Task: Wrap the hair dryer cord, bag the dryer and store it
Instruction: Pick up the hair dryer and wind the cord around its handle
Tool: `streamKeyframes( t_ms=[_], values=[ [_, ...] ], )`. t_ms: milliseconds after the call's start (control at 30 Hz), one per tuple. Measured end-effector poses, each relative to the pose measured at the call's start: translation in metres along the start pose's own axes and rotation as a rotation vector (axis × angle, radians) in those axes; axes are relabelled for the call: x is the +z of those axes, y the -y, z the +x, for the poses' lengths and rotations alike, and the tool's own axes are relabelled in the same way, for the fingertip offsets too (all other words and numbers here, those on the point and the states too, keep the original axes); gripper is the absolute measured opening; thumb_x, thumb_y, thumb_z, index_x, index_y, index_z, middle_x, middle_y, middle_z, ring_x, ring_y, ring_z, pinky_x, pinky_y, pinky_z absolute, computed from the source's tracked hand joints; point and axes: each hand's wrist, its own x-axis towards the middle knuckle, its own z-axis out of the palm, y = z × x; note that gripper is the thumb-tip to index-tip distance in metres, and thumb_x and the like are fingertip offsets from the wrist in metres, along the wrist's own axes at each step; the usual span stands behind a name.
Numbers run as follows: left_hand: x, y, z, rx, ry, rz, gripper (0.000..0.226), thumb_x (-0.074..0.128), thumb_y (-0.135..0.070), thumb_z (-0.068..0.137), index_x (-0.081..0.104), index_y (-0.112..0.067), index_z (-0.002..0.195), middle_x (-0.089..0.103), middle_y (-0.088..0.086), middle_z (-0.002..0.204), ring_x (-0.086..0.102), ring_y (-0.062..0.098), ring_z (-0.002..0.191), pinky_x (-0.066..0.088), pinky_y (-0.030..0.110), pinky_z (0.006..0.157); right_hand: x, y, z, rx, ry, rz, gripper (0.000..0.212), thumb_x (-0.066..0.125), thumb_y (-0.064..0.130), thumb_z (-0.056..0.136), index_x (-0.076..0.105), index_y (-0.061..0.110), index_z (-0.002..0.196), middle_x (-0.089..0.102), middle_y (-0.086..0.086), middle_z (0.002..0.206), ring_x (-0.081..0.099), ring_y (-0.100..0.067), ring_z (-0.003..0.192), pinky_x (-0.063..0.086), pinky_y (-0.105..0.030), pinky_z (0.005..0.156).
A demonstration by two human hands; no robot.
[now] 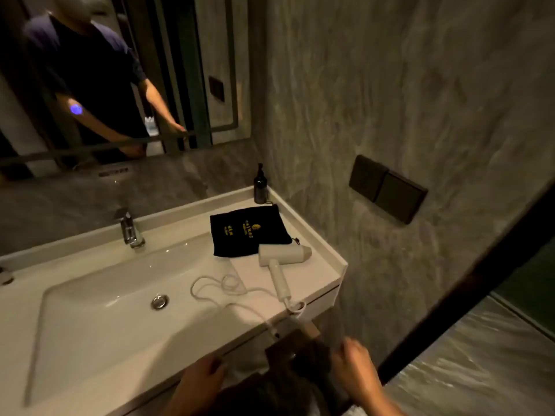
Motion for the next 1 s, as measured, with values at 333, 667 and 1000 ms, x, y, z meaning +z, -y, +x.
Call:
streamKeyframes(
  t_ms=[333, 667, 1000],
  values=[
    [-0.023, -0.064, 0.148, 0.242, 0.033, 0.046, 0.02, 0.054, -0.035, 0.093, 0.066, -0.02, 0.099, 0.068, 0.004, 0.099, 0.063, 0.021, 0.089, 0.044, 0.03, 0.071, 0.001, 0.13, 0.133, -0.142, 0.075, 0.039, 0.039, 0.055, 0.04, 0.099, 0.063, 0.007, 0.119, 0.066, -0.014, 0.116, 0.062, -0.034, 0.109, 0.053, -0.042, 0.088],
    [0.012, -0.066, 0.235, 0.466, 0.155, 0.491, 0.038, 0.045, -0.046, 0.095, 0.057, -0.021, 0.12, 0.068, 0.002, 0.113, 0.063, 0.024, 0.103, 0.044, 0.043, 0.092, 0.049, 0.154, 0.19, 0.093, 0.176, 0.105, 0.058, 0.075, 0.049, 0.089, 0.057, 0.005, 0.123, 0.068, -0.017, 0.12, 0.068, -0.034, 0.107, 0.048, -0.031, 0.078],
    [0.005, -0.057, 0.244, 0.443, 0.292, 0.259, 0.029, 0.036, -0.037, 0.103, 0.056, -0.016, 0.098, 0.068, 0.007, 0.088, 0.06, 0.022, 0.075, 0.048, 0.037, 0.068, 0.034, 0.169, 0.193, 0.2, 0.135, 0.112, 0.039, 0.061, 0.025, 0.098, 0.05, 0.001, 0.128, 0.063, -0.022, 0.127, 0.065, -0.042, 0.114, 0.052, -0.04, 0.086]
  ],
)
